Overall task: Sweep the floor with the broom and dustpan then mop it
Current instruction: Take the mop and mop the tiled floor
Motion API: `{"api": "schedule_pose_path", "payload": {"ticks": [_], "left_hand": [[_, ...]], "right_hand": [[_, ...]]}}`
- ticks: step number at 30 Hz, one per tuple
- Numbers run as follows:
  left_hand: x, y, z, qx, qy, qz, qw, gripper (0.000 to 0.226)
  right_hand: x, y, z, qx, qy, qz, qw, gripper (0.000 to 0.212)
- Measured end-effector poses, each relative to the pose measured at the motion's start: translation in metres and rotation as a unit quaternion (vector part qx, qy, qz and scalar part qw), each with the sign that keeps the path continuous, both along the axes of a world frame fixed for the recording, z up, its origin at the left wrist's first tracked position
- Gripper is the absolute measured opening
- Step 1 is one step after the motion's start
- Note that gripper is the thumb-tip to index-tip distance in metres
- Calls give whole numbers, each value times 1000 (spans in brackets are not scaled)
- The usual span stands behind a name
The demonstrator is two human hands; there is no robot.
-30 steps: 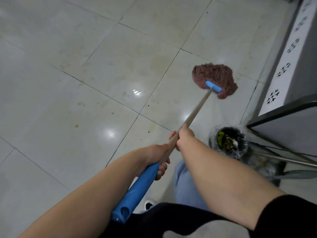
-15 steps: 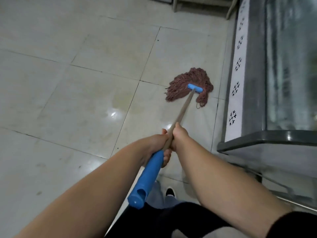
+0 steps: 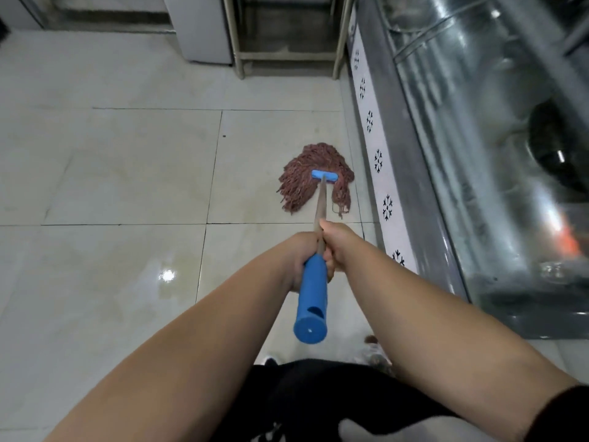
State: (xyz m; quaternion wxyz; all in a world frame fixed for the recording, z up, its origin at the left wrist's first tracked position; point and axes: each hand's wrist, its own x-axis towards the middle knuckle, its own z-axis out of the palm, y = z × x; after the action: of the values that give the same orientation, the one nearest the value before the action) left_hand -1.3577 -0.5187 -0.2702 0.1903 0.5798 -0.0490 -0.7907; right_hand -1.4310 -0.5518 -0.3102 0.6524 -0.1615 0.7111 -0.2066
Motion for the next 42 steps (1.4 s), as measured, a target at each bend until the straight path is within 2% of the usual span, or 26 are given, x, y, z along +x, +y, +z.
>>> {"api": "schedule_pose_path", "payload": {"ticks": [4, 8, 11, 15, 19, 23, 26, 27, 30, 34, 38, 42], "left_hand": [[-7, -45, -1, 14, 12, 6, 1000, 43], [-28, -84, -10, 29, 13, 30, 999, 38], [-49, -120, -24, 50, 8, 30, 998, 43], [-70, -191, -42, 61, 14, 25, 998, 43], [-75, -281, -63, 110, 57, 11, 992, 58], [-62, -362, -100, 80, -52, 4, 995, 59], [-35, -389, -124, 60, -138, -41, 988, 59], [-27, -393, -130, 59, -158, -54, 984, 58], [-17, -396, -140, 67, -144, -59, 986, 55], [-23, -386, -131, 85, -143, -48, 985, 61], [-8, -343, -108, 98, -171, -65, 978, 78], [29, -250, -76, 83, -180, -65, 978, 76]], "right_hand": [[-11, -40, -1, 7, -38, -24, 999, 44], [-29, -88, -10, 38, -65, -41, 996, 35], [-50, -130, -22, 68, -94, -72, 991, 29], [-69, -213, -47, 83, -102, -117, 984, 36], [-79, -320, -77, 107, -120, -120, 980, 36], [-68, -397, -114, 121, -100, -17, 987, 23], [-40, -421, -144, 133, -84, -20, 987, 28], [-33, -428, -152, 138, -89, -20, 986, 30], [-24, -448, -169, 131, -100, -27, 986, 35], [-21, -441, -163, 134, -82, -58, 986, 31], [4, -391, -153, 125, -69, -83, 986, 26], [44, -306, -142, 146, -67, -29, 987, 27]]}}
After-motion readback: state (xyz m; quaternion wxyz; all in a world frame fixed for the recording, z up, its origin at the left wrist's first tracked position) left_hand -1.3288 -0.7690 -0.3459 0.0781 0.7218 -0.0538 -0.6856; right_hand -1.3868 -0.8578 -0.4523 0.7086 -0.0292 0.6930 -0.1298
